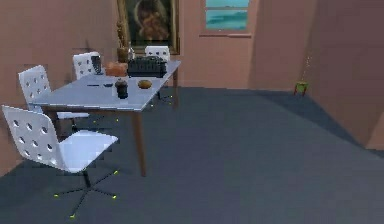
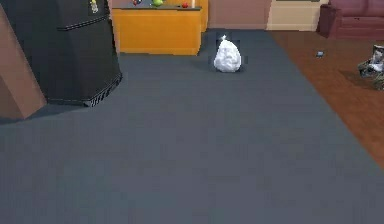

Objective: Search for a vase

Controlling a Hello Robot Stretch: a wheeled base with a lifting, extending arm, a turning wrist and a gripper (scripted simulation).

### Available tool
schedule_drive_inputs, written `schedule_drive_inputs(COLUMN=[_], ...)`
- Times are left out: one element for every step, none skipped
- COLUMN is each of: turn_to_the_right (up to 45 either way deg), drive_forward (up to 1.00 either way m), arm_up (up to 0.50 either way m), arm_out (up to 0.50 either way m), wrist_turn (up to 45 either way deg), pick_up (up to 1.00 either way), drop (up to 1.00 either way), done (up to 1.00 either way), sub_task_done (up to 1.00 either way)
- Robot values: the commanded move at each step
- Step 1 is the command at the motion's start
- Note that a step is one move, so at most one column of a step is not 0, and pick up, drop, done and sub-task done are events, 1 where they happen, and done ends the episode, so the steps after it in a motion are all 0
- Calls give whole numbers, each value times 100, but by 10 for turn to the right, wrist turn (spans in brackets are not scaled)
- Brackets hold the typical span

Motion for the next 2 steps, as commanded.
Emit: schedule_drive_inputs(turn_to_the_right=[0, 30], drive_forward=[100, 0], arm_up=[0, 0], arm_out=[0, 0], wrist_turn=[0, 0], pick_up=[0, 0], drop=[0, 0], done=[0, 0], sub_task_done=[0, 0])
